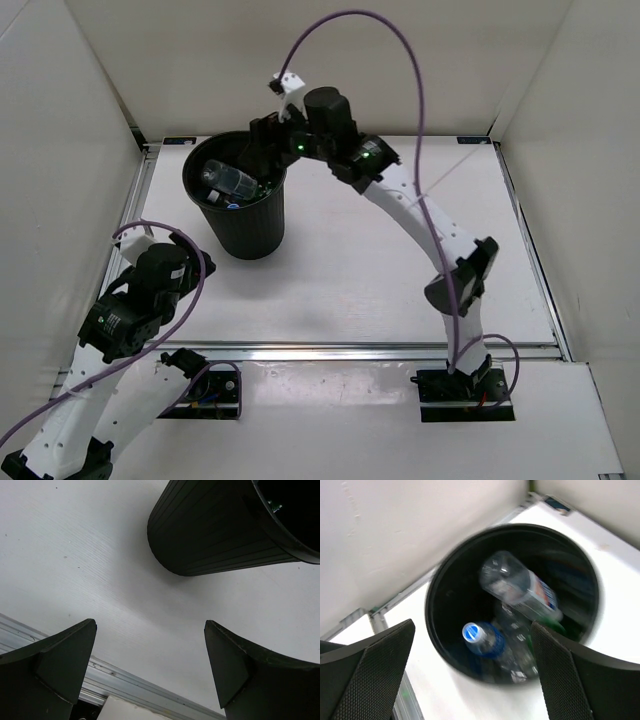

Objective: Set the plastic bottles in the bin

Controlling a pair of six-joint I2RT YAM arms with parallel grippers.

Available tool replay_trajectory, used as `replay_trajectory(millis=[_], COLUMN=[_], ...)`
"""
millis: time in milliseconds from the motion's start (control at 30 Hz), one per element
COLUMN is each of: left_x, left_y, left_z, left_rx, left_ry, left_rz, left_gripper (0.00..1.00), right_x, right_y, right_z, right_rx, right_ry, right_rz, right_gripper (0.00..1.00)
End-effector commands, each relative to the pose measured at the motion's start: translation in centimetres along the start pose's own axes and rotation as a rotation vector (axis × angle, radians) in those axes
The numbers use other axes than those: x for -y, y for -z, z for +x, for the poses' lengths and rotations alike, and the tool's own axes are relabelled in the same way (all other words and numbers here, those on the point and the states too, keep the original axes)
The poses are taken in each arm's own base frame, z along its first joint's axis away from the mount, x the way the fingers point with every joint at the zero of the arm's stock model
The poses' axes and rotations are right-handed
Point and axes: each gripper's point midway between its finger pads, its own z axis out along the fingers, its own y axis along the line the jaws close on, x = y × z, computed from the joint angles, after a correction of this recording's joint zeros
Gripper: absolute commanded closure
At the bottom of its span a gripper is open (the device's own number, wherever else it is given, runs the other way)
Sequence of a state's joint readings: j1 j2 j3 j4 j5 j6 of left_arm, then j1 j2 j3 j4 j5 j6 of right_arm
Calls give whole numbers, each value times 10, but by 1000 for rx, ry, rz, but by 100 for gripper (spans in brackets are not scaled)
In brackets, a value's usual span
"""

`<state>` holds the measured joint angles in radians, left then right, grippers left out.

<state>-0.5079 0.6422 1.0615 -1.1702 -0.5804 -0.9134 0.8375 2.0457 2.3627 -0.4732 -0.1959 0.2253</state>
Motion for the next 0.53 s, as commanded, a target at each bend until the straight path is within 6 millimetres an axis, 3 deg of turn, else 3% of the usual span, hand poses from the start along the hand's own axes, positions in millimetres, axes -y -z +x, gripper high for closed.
replay_trajectory(millis=[0,33,67,100,133,200,233,267,333,367,400,500], left_x=[6,5,3,3,-2,-6,-10,-18,-33,-43,-52,-69], left_y=[3,1,-1,1,-1,-4,-7,-14,-21,-23,-29,-40], left_z=[-10,-7,-6,-7,-4,-6,-5,-5,-4,-14,-11,-21], left_rx=[31,25,28,32,30,52,63,92,139,216,241,361], left_ry=[18,12,16,30,20,30,47,52,133,150,135,54], left_rz=[21,14,3,9,-10,-36,-58,-111,-199,-249,-294,-417], left_gripper=[0,0,0,0,0,0,0,0,0,0,0,0], right_x=[16,39,46,48,72,64,71,62,70,64,69,90], right_y=[81,96,112,125,138,164,175,188,204,217,222,244], right_z=[-59,-57,-50,-24,-4,18,27,49,59,57,67,66], right_rx=[123,106,72,-34,-98,-178,-197,-248,-241,-220,-230,-197], right_ry=[-24,-126,-188,-275,-365,-436,-466,-539,-568,-543,-543,-553], right_rz=[158,209,220,205,236,151,113,71,96,99,122,210], right_gripper=[1,1,1,1,1,1,1,1,1,1,1,1])
